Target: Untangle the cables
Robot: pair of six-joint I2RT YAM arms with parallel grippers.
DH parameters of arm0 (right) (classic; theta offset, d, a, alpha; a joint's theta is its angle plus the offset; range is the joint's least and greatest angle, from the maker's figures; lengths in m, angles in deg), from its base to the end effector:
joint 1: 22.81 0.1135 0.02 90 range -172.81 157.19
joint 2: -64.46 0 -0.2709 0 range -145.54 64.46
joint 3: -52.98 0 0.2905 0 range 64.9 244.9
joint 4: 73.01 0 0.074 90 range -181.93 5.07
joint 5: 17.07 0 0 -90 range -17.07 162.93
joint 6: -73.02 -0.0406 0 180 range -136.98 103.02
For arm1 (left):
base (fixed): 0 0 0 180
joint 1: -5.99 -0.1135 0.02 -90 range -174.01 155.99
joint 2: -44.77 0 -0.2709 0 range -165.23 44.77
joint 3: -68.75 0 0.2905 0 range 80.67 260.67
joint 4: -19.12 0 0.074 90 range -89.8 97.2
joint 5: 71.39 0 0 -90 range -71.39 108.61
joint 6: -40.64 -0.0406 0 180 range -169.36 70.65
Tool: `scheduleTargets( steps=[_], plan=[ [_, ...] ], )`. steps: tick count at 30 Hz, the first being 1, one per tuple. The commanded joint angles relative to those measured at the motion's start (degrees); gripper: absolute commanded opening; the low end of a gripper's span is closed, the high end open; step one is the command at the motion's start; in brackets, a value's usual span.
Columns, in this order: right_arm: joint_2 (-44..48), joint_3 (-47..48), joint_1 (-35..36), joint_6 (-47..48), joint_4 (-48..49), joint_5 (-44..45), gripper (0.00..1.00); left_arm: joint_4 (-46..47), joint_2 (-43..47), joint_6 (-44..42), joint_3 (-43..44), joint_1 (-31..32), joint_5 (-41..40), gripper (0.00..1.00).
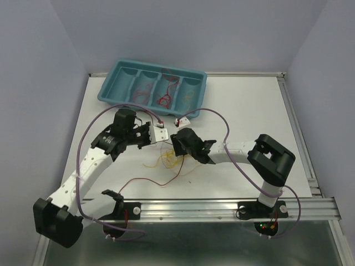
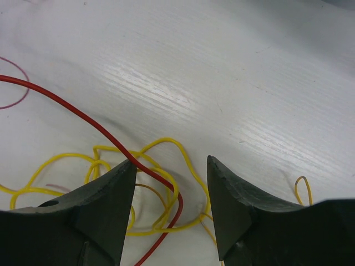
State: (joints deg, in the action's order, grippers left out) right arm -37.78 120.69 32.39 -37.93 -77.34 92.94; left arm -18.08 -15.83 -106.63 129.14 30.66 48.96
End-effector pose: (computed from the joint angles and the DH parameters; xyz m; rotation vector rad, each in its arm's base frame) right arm 0.2420 0.3239 0.1432 -0.4736 2.1720 0.3460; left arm 0.2315 -0.1289 0.2822 1.6004 1.4108 -0.2572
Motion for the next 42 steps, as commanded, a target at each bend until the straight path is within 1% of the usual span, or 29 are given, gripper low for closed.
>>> scheduleTargets(
  steps=[1, 2, 4, 5, 7, 8, 9, 12, 13, 17, 18, 19, 20, 21, 23, 27, 29, 32, 35, 42],
  plan=[
    [3.44, 0.64, 0.0, -1.11, 0.84, 3.02, 0.59, -4.52, 4.87, 6.54, 8.03, -0.06, 0.6, 0.0],
    [3.62, 0.64, 0.0, -1.02, 0.76, 2.93, 0.59, -4.43, 4.96, 8.74, 11.53, -0.32, -0.45, 0.0],
    [3.71, 0.46, 0.0, -1.2, 0.84, 2.84, 0.59, -3.56, 5.14, 14.8, 15.23, -1.28, -3.62, 0.0],
    [3.62, 0.55, 0.0, -1.29, 0.76, 2.75, 0.59, -2.51, 5.14, 18.57, 19.08, -2.68, -5.37, 0.0],
    [3.36, 0.55, 0.0, -1.46, 0.75, 2.75, 0.59, -0.14, 5.23, 22.54, 24.8, -4.35, -7.48, 0.0],
    [3.53, 0.46, -0.09, -1.55, 0.75, 2.93, 0.59, 0.83, 5.31, 24.39, 26.75, -5.06, -8.8, 0.0],
    [3.71, 0.37, -0.09, -1.64, 0.75, 2.93, 0.59, 1.71, 5.14, 28.15, 28.68, -6.63, -11.34, 0.0],
    [4.85, -0.15, 0.0, -1.73, 0.75, 2.75, 0.59, 4.97, 4.18, 32.74, 36.76, -9.45, -15.65, 0.0],
    [5.38, -0.33, 0.0, -1.9, 0.84, 2.58, 0.59, 5.41, 3.65, 35.02, 41.4, -10.24, -15.93, 0.0],
    [5.73, -0.51, 0.0, -2.16, 0.84, 2.58, 0.59, 6.11, 0.05, 38.81, 51.26, -11.13, -18.21, 0.0],
    [5.82, -0.51, 0.0, -2.17, 0.84, 2.4, 0.59, 6.38, -2.22, 39.43, 55.9, -11.13, -20.57, 0.0],
    [5.82, -0.59, 0.0, -2.25, 0.84, 2.4, 0.59, 6.47, -3.64, 40.13, 58.47, -11.13, -22.16, 0.0],
    [5.82, -0.59, 0.0, -2.25, 0.84, 2.32, 0.59, 6.21, -5.13, 40.57, 63.72, -11.13, -23.39, 0.0],
    [5.99, -0.68, 0.0, -2.43, 0.84, 2.4, 0.59, 6.12, -8.19, 40.49, 66.03, -11.13, -25.49, 0.0],
    [6.35, -0.95, 0.0, -2.43, 0.84, 2.58, 0.59, 7.61, -10.76, 40.58, 71.21, -11.22, -27.61, 0.0],
    [7.22, -1.3, -0.09, -2.69, 0.84, 2.84, 0.59, 12.43, -16.11, 38.92, 75.19, -11.22, -31.48, 0.0],
    [7.58, -1.39, 0.0, -2.87, 0.84, 3.02, 0.59, 16.82, -17.35, 38.38, 74.85, -11.22, -33.33, 0.0],
    [8.19, -1.74, 0.0, -2.96, 0.84, 3.1, 0.59, 23.23, -19.82, 37.42, 71.69, -11.48, -38.69, 0.0],
    [8.72, -2.0, 0.0, -3.13, 0.93, 3.11, 0.59, 25.01, -24.46, 36.8, 71.68, -12.36, -41.06, 0.0],
    [9.51, -2.53, 0.0, -3.13, 1.11, 4.16, 0.59, 30.54, -32.2, 41.8, 72.82, -15.87, -40.63, 0.0]
  ],
)
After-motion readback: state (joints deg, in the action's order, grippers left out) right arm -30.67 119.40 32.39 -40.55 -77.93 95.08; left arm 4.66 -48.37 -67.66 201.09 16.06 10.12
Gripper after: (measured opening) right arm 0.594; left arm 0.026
